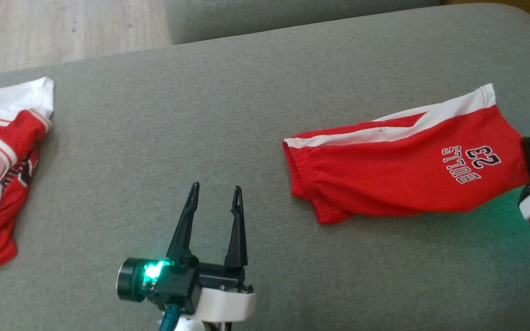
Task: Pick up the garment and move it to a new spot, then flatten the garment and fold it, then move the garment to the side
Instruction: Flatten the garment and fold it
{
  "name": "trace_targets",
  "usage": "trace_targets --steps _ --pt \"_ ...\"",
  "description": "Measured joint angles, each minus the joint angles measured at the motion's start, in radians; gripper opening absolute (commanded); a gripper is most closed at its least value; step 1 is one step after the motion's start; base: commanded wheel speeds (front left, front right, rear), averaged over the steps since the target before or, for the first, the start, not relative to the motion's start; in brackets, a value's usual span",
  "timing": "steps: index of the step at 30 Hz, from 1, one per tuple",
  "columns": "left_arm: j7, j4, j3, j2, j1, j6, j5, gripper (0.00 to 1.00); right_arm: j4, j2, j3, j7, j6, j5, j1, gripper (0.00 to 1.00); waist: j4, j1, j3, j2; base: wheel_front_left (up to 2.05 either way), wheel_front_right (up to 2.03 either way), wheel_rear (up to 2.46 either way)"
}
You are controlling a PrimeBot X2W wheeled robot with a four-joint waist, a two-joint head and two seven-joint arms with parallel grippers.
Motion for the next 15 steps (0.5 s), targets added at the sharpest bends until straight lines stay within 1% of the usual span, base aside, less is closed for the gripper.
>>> trace_targets --steps 2,5,6,10,13,15 --pt "0.000 0.003 0.000 0.000 -0.004 0.000 0.000 1.00 -0.019 0.000 -0.015 -0.007 0.000 -0.029 -0.001 0.00 -0.009 0.0000 0.000 0.0000 0.00 0.00 0.00" --pt "0.000 0.007 0.000 0.000 -0.016 -0.001 0.000 1.00 -0.066 0.005 -0.059 -0.007 0.000 -0.105 -0.019 0.00 -0.007 0.0000 -0.008 0.0000 0.00 0.00 0.00" --pt "0.000 0.007 0.000 0.000 -0.016 -0.001 0.000 1.00 -0.066 0.005 -0.059 -0.007 0.000 -0.105 -0.019 0.00 -0.007 0.0000 -0.008 0.0000 0.00 0.00 0.00" --pt "0.000 0.016 0.003 0.000 -0.011 -0.010 0.000 1.00 -0.163 0.027 -0.104 -0.007 0.000 -0.224 -0.056 0.00 0.010 0.0000 -0.029 0.0000 0.00 0.00 0.00" --pt "0.000 0.020 0.005 0.000 -0.005 -0.015 0.000 1.00 -0.240 0.060 -0.103 -0.007 0.000 -0.300 -0.057 0.00 0.032 0.0000 -0.048 0.0000 0.00 0.00 0.00" --pt "0.000 0.020 0.006 0.000 0.009 -0.018 0.000 1.00 -0.292 0.081 -0.075 -0.007 0.000 -0.340 -0.055 0.00 0.051 0.0000 -0.060 0.0000 0.00 0.00 0.00"
